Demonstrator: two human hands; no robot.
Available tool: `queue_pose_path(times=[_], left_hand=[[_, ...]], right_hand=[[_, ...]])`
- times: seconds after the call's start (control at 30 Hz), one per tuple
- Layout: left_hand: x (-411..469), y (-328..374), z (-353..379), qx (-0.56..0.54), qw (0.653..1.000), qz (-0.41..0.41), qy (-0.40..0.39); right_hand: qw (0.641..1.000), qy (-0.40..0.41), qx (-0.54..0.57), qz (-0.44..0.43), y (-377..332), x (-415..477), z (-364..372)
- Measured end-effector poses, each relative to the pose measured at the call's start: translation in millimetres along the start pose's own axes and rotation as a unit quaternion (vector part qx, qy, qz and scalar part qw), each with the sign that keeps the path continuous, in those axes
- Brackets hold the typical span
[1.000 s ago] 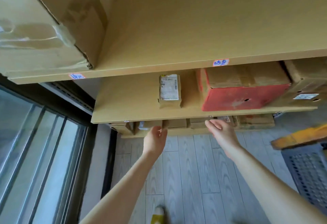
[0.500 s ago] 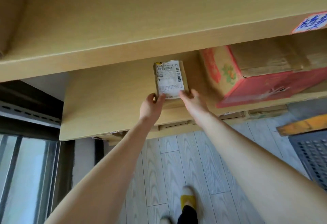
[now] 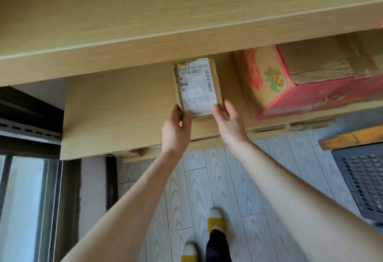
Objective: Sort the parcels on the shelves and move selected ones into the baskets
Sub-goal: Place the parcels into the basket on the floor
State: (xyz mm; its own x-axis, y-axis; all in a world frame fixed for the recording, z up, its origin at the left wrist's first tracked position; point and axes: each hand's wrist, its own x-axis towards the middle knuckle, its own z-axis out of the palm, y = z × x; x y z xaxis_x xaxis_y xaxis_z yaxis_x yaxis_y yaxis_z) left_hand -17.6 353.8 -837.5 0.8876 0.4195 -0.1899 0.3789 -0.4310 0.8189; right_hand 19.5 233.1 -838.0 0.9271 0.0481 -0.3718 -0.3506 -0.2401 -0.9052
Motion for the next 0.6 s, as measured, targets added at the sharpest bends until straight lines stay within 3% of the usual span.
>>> queue_pose_path(times=[0.1, 0.23, 0.3, 0.4, 0.5, 0.6], left_hand=[[19, 9, -1, 0.060, 0.998, -0.021, -0.019], [12, 25, -1, 0.094, 0.993, -0.067, 0.008], [-10, 42, 3, 0.073, 0.997, 0.000, 0.036], [-41, 80, 18, 0.024, 0.996, 0.085, -0.002], [-48, 116, 43, -0.019, 0.996, 0.042, -0.077], [-37, 147, 74, -0.096, 0.992, -0.034, -0.068]], right_hand=[[0.995, -0.022, -0.080, 0.060, -14, 15, 4], [0.994, -0.033, -0.096, 0.046, -27, -20, -18], [0.995, 0.027, -0.085, -0.032, -32, -46, -51], [0.969, 0.193, -0.067, -0.137, -51, -65, -126], [0.924, 0.323, -0.118, -0.166, -68, -49, -205], [0.910, 0.340, -0.198, -0.129, -72, -12, -263]])
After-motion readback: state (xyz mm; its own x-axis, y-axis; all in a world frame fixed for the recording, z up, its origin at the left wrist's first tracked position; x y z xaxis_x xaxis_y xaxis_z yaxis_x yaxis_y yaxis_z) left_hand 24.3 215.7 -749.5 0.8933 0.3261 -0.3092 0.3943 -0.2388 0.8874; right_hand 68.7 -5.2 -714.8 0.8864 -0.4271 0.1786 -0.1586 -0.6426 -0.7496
